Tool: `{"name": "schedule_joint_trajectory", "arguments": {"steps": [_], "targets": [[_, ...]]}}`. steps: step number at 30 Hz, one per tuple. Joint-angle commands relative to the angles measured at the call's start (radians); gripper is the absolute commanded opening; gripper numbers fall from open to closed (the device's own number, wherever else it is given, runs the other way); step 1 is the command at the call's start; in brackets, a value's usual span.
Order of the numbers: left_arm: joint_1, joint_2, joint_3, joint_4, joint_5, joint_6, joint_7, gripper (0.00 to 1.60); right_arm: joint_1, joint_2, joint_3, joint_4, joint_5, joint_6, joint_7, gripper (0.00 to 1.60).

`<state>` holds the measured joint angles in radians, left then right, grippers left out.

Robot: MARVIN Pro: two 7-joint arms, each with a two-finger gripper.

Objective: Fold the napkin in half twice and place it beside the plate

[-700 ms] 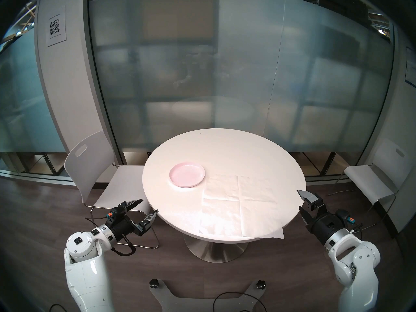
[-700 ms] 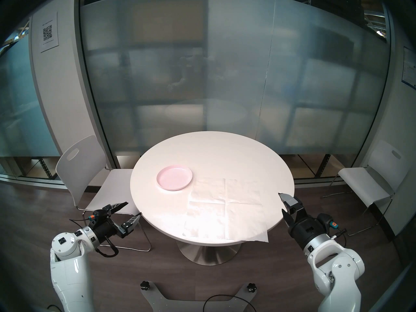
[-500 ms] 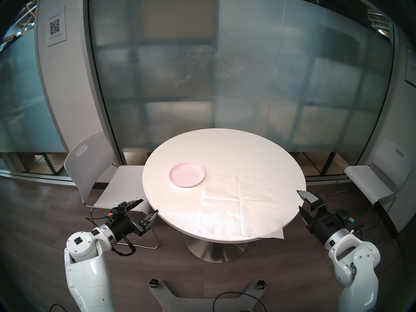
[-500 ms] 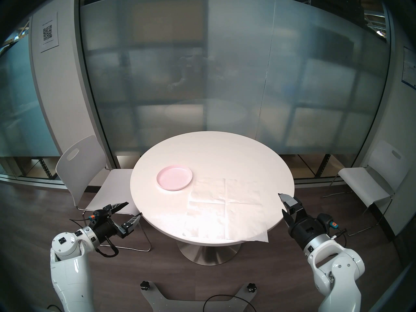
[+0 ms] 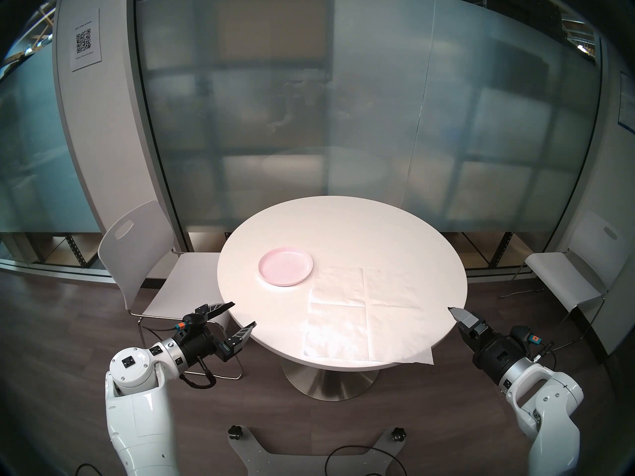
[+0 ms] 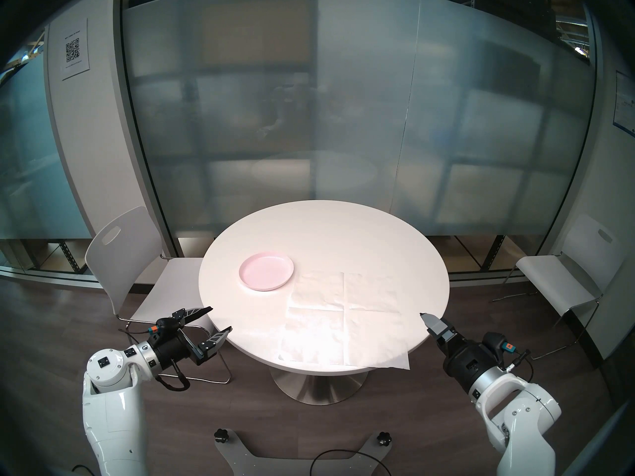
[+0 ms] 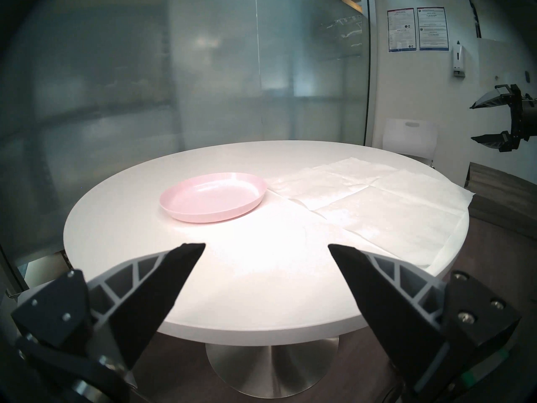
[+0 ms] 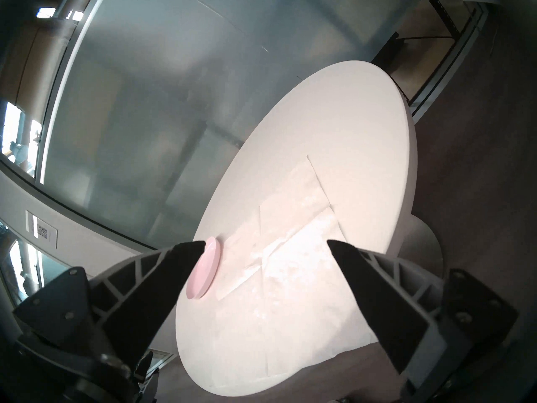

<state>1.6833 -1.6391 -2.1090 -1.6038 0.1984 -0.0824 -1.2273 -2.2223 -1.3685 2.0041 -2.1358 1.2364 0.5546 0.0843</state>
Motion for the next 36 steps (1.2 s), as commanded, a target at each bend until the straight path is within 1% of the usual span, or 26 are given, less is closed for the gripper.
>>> {"name": "schedule_joint_trajectory", "arguments": {"steps": [1, 3, 5, 9, 10, 17, 21, 24, 28, 32, 36], "targets": [[0.05, -0.004, 0.053, -0.043, -0.017, 0.022, -0.018, 1.6, -0.027, 0.047, 0.004, 0.0, -0.034, 0.008, 0.066, 1.6], [0.061, -0.005, 0.065, -0.042, -0.009, 0.014, -0.012, 1.6, -0.035, 0.051, -0.001, 0.011, -0.059, -0.002, 0.088, 1.6], [0.064, -0.006, 0.072, -0.035, -0.001, 0.006, -0.018, 1.6, -0.036, 0.052, -0.002, 0.021, -0.067, -0.005, 0.103, 1.6], [0.064, -0.004, 0.097, -0.022, 0.022, -0.016, -0.004, 1.6, -0.032, 0.057, -0.001, 0.039, -0.091, -0.019, 0.129, 1.6], [0.06, -0.003, 0.106, -0.019, 0.032, -0.034, -0.006, 1.6, -0.031, 0.058, -0.001, 0.041, -0.093, -0.019, 0.133, 1.6], [0.018, 0.008, 0.173, -0.014, 0.063, -0.057, 0.003, 1.6, -0.027, 0.062, 0.003, 0.054, -0.098, -0.017, 0.154, 1.6], [-0.012, 0.015, 0.205, -0.005, 0.095, -0.068, -0.009, 1.6, -0.019, 0.081, -0.001, 0.073, -0.105, -0.009, 0.174, 1.6], [-0.024, 0.025, 0.234, 0.008, 0.12, -0.075, -0.017, 1.6, -0.012, 0.102, -0.003, 0.09, -0.117, -0.006, 0.189, 1.6], [-0.037, 0.024, 0.265, 0.034, 0.148, -0.085, -0.016, 1.6, 0.005, 0.125, -0.004, 0.116, -0.124, -0.003, 0.205, 1.6], [-0.052, 0.021, 0.288, 0.056, 0.16, -0.084, -0.007, 1.6, 0.021, 0.145, -0.007, 0.14, -0.126, 0.007, 0.217, 1.6], [-0.067, 0.022, 0.302, 0.059, 0.166, -0.081, 0.001, 1.6, 0.03, 0.167, -0.013, 0.161, -0.14, 0.016, 0.23, 1.6]]}}
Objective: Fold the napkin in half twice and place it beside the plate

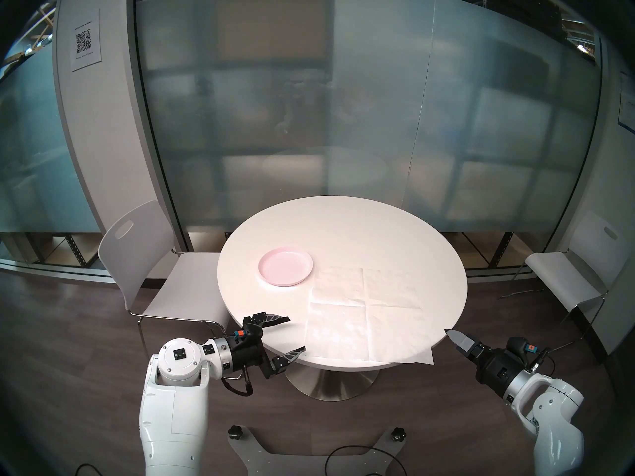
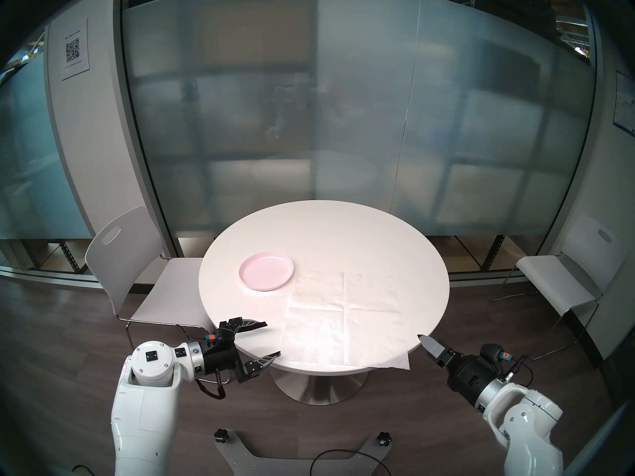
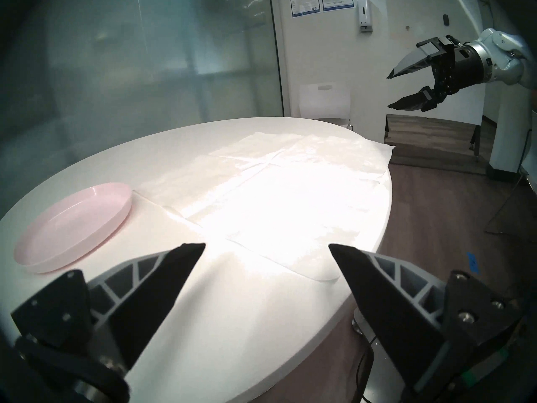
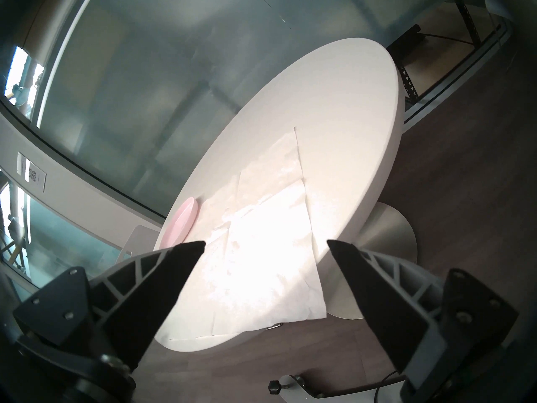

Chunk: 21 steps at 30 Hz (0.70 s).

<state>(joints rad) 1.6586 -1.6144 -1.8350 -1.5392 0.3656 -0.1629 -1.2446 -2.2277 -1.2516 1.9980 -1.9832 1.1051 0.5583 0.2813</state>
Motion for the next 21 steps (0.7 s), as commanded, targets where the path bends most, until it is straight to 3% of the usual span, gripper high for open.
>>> {"name": "schedule_joint_trajectory", "arguments": {"steps": [1, 8, 12, 21], "targets": [[-0.042, -0.003, 0.029, -0.006, -0.002, -0.001, 0.019, 1.6, 0.035, 0.051, -0.007, 0.008, -0.009, 0.012, 0.033, 1.6], [-0.048, -0.004, 0.041, -0.02, 0.026, 0.029, 0.026, 1.6, 0.053, 0.087, -0.026, 0.047, -0.048, 0.011, 0.076, 1.6], [-0.044, -0.005, 0.039, -0.045, 0.015, 0.089, -0.001, 1.6, 0.053, 0.105, -0.034, 0.058, -0.057, 0.014, 0.114, 1.6], [-0.011, -0.006, -0.018, -0.14, -0.04, 0.258, -0.146, 1.6, 0.009, 0.121, -0.047, 0.038, -0.12, -0.013, 0.159, 1.6]]}}
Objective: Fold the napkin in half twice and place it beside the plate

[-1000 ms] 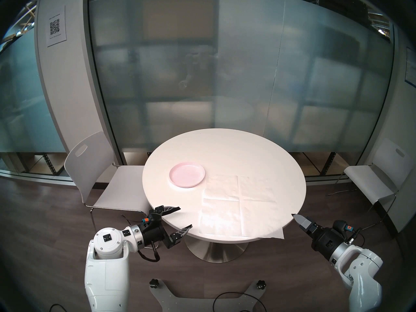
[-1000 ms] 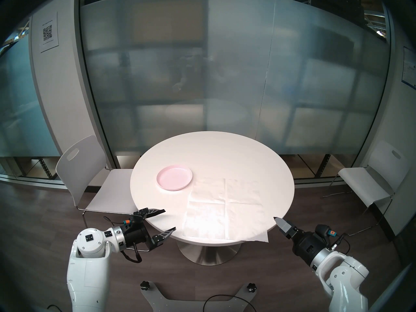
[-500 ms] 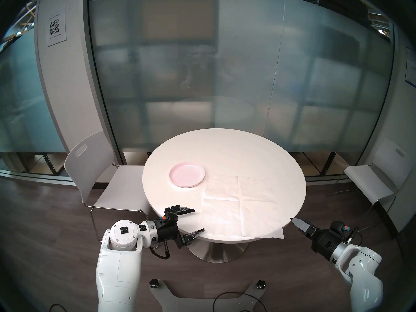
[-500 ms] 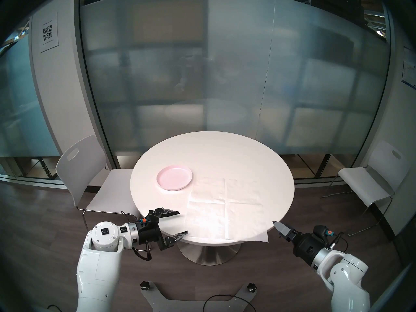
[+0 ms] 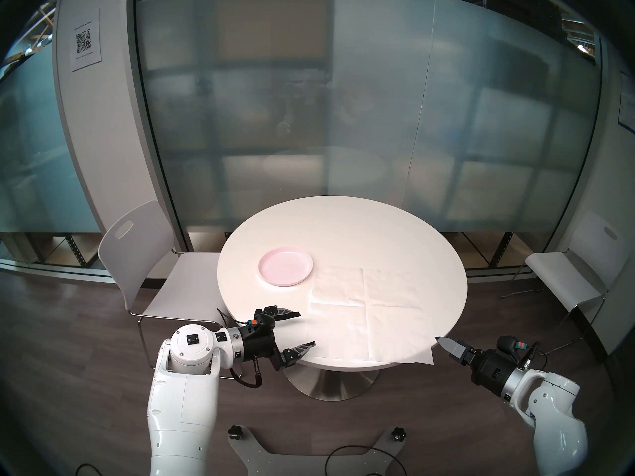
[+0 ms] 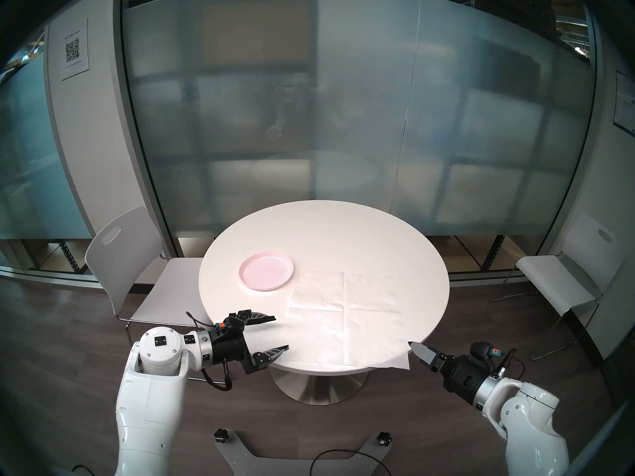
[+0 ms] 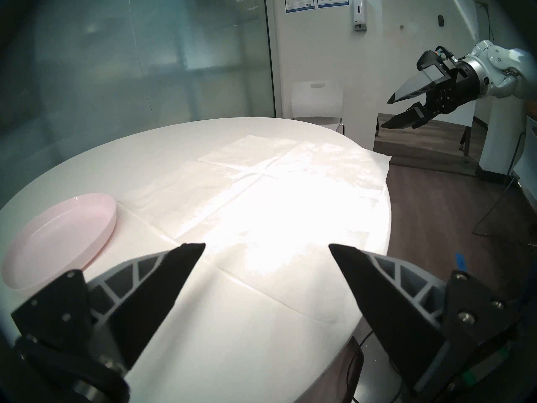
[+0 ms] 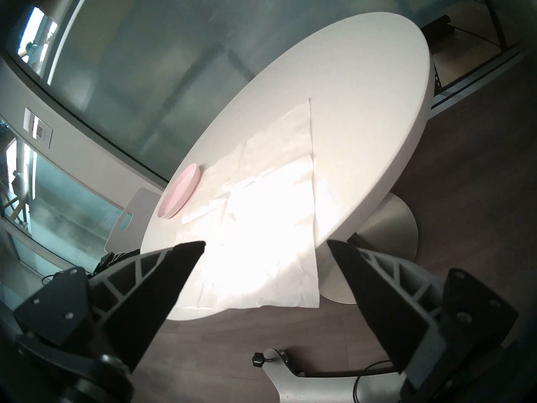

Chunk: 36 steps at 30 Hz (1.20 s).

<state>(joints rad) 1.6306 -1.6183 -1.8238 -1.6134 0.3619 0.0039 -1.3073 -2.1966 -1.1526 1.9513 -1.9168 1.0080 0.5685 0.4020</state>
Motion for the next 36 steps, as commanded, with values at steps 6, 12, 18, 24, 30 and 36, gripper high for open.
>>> {"name": "schedule_joint_trajectory", "arguments": {"steps": [6, 12, 18, 24, 30, 36], "targets": [[0.023, -0.004, -0.018, -0.058, -0.003, 0.132, -0.073, 1.6, -0.005, 0.016, -0.034, -0.011, -0.18, -0.123, 0.082, 1.6], [0.01, -0.002, 0.009, -0.037, -0.005, 0.129, -0.038, 1.6, 0.029, 0.04, -0.073, 0.032, -0.281, -0.243, 0.126, 1.6], [0.009, -0.002, 0.027, -0.03, 0.008, 0.117, -0.005, 1.6, 0.048, 0.052, -0.082, 0.054, -0.354, -0.313, 0.176, 1.6], [0.012, 0.002, 0.031, -0.03, 0.021, 0.122, -0.005, 1.6, 0.048, 0.087, -0.091, 0.069, -0.38, -0.36, 0.201, 1.6], [0.004, 0.005, 0.035, -0.021, 0.027, 0.131, -0.008, 1.6, 0.081, 0.108, -0.097, 0.079, -0.379, -0.309, 0.21, 1.6], [-0.012, 0.016, 0.038, -0.023, 0.033, 0.162, -0.026, 1.6, 0.112, 0.126, -0.106, 0.076, -0.378, -0.241, 0.204, 1.6]]}}
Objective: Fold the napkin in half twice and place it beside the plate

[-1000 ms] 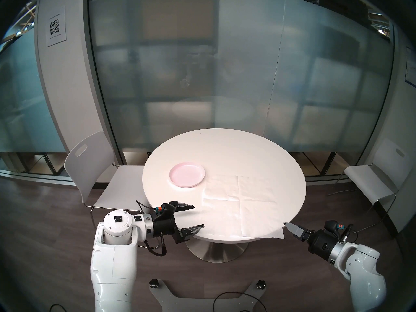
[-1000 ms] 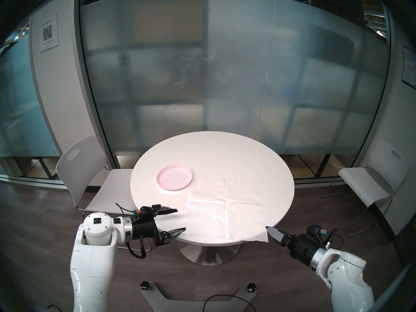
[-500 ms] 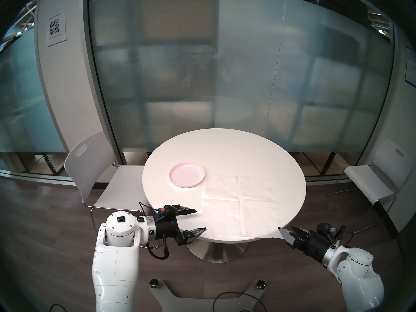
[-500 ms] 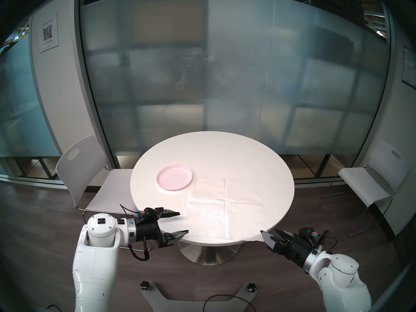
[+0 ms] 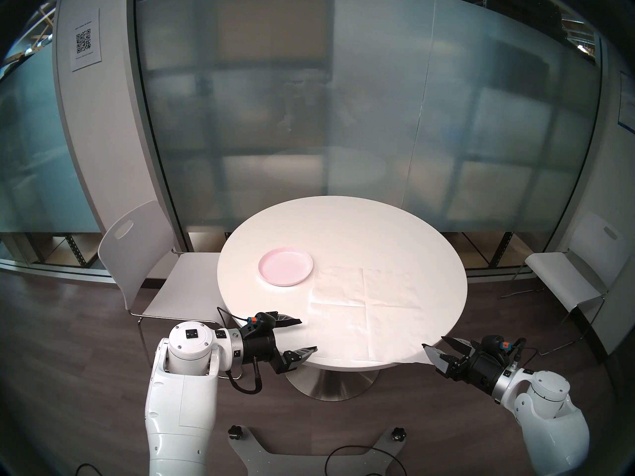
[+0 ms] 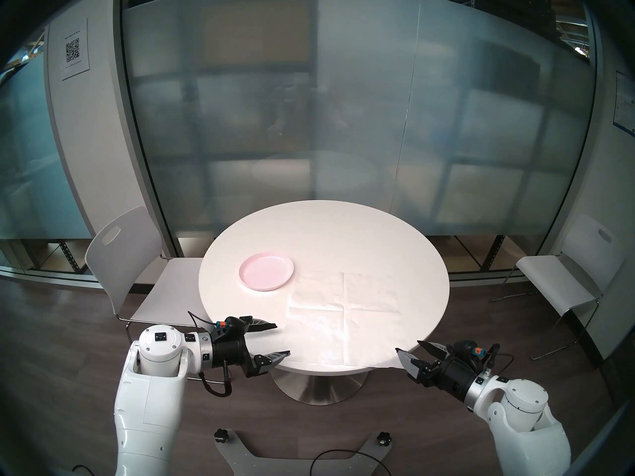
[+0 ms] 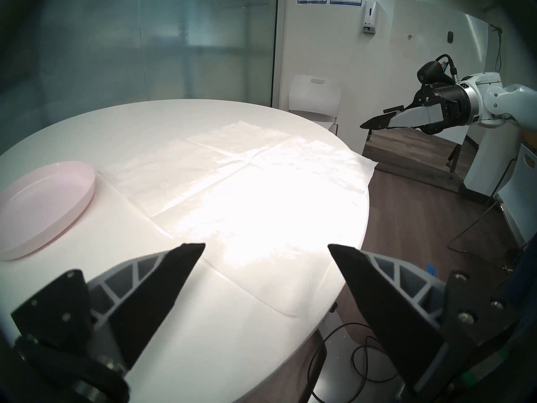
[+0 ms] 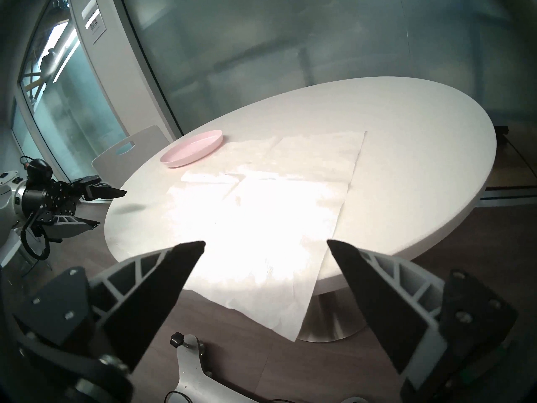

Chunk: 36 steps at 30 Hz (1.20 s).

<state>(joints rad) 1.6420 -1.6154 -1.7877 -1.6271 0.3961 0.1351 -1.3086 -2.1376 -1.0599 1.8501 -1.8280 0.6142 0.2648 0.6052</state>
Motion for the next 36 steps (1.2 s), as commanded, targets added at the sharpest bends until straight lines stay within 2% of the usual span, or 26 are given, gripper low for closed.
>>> {"name": "schedule_joint_trajectory", "arguments": {"steps": [1, 6, 20, 36], "targets": [[-0.027, 0.014, 0.001, -0.008, -0.002, 0.04, -0.03, 1.6, 0.057, 0.034, -0.006, -0.012, 0.02, 0.078, -0.001, 1.6], [-0.036, 0.021, 0.007, -0.004, 0.001, 0.073, -0.057, 1.6, 0.072, 0.042, -0.019, -0.003, 0.002, 0.103, -0.007, 1.6], [-0.058, 0.018, 0.039, 0.0, 0.013, 0.136, -0.087, 1.6, 0.136, 0.038, -0.072, 0.057, -0.032, 0.087, -0.01, 1.6], [-0.087, 0.007, 0.073, 0.076, 0.053, 0.127, -0.046, 1.6, 0.204, 0.05, -0.126, 0.109, -0.074, 0.06, 0.006, 1.6]]}}
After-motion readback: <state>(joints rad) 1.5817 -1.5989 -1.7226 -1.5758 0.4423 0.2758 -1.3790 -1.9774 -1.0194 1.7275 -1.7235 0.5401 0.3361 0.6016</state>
